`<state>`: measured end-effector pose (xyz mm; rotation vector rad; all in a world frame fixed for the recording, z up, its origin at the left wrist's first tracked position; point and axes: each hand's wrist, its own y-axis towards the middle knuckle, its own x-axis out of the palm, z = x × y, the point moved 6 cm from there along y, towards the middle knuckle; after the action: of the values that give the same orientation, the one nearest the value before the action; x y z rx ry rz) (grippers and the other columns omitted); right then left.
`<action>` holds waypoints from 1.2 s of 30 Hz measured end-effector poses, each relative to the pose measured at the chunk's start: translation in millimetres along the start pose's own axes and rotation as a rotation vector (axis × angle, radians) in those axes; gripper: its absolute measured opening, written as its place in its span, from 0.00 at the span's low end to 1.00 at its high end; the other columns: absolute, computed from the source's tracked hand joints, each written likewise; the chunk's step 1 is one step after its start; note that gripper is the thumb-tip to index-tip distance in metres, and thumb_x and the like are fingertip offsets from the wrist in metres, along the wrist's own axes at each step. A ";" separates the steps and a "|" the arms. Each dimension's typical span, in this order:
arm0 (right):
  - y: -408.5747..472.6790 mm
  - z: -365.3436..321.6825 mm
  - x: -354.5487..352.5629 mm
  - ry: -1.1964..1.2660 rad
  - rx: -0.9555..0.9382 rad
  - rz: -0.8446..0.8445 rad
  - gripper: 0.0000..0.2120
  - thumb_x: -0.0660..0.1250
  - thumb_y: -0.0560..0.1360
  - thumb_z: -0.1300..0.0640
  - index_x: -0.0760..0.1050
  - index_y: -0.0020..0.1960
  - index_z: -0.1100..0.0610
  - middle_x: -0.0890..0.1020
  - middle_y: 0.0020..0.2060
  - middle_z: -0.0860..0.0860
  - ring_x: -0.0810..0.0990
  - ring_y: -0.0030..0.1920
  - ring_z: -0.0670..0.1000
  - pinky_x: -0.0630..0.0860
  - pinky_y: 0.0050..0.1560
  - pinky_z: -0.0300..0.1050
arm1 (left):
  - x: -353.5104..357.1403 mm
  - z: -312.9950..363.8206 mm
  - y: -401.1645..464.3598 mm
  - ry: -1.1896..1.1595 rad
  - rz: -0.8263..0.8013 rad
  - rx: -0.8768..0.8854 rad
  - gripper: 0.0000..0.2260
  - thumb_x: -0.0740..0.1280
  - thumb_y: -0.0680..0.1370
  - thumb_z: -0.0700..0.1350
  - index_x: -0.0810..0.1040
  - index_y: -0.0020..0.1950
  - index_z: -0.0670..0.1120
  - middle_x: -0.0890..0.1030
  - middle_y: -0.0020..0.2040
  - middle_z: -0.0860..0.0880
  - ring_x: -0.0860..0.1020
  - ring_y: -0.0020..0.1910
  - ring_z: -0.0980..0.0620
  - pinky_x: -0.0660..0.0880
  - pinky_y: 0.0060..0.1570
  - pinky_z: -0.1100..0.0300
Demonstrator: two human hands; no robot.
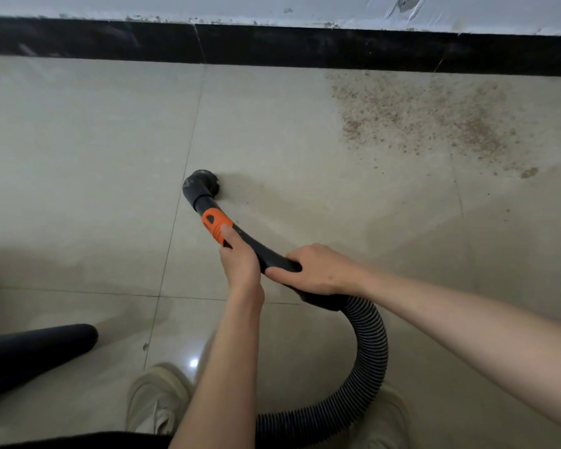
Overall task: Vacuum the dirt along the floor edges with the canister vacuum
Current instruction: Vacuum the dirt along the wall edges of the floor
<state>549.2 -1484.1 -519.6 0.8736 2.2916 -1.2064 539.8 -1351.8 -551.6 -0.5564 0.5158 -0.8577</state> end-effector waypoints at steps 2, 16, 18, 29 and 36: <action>0.7 -6.9 5.6 0.031 -0.007 -0.035 0.22 0.57 0.78 0.35 0.69 0.38 0.52 0.78 0.33 0.50 0.77 0.33 0.50 0.72 0.35 0.45 | -0.6 -9.1 -3.2 -0.044 -0.034 -0.007 0.24 0.50 0.81 0.60 0.70 0.63 0.42 0.77 0.56 0.44 0.76 0.55 0.45 0.73 0.56 0.52; -33.9 50.9 -16.5 0.150 0.217 0.284 0.26 0.52 0.77 0.32 0.70 0.42 0.54 0.82 0.30 0.52 0.82 0.31 0.53 0.80 0.39 0.51 | 81.3 19.9 -18.2 0.067 -0.483 0.003 0.23 0.55 0.81 0.58 0.73 0.57 0.37 0.77 0.48 0.43 0.78 0.46 0.48 0.77 0.43 0.58; -36.8 51.8 -15.6 0.220 0.200 0.242 0.26 0.52 0.76 0.32 0.70 0.42 0.55 0.81 0.26 0.51 0.81 0.26 0.51 0.80 0.36 0.48 | 83.0 18.7 -18.3 0.073 -0.462 -0.014 0.25 0.55 0.81 0.58 0.71 0.62 0.37 0.75 0.50 0.44 0.76 0.48 0.48 0.75 0.49 0.54; -17.4 12.8 15.1 0.228 0.066 -0.125 0.28 0.53 0.79 0.36 0.74 0.47 0.61 0.79 0.22 0.49 0.78 0.24 0.48 0.69 0.23 0.34 | 1.3 -5.1 -6.6 -0.155 -0.033 -0.025 0.12 0.58 0.79 0.53 0.70 0.45 0.45 0.72 0.39 0.49 0.72 0.39 0.51 0.70 0.41 0.57; -13.1 19.7 -1.1 0.496 0.100 -0.092 0.17 0.64 0.79 0.44 0.70 0.45 0.59 0.78 0.26 0.50 0.77 0.24 0.50 0.73 0.25 0.39 | 32.7 1.8 -7.4 -0.121 -0.333 -0.082 0.14 0.55 0.81 0.52 0.68 0.58 0.41 0.72 0.41 0.47 0.74 0.38 0.51 0.73 0.35 0.59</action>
<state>542.2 -1506.6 -522.0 1.2294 2.6981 -1.2609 554.8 -1381.8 -551.9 -0.7780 0.3529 -1.1143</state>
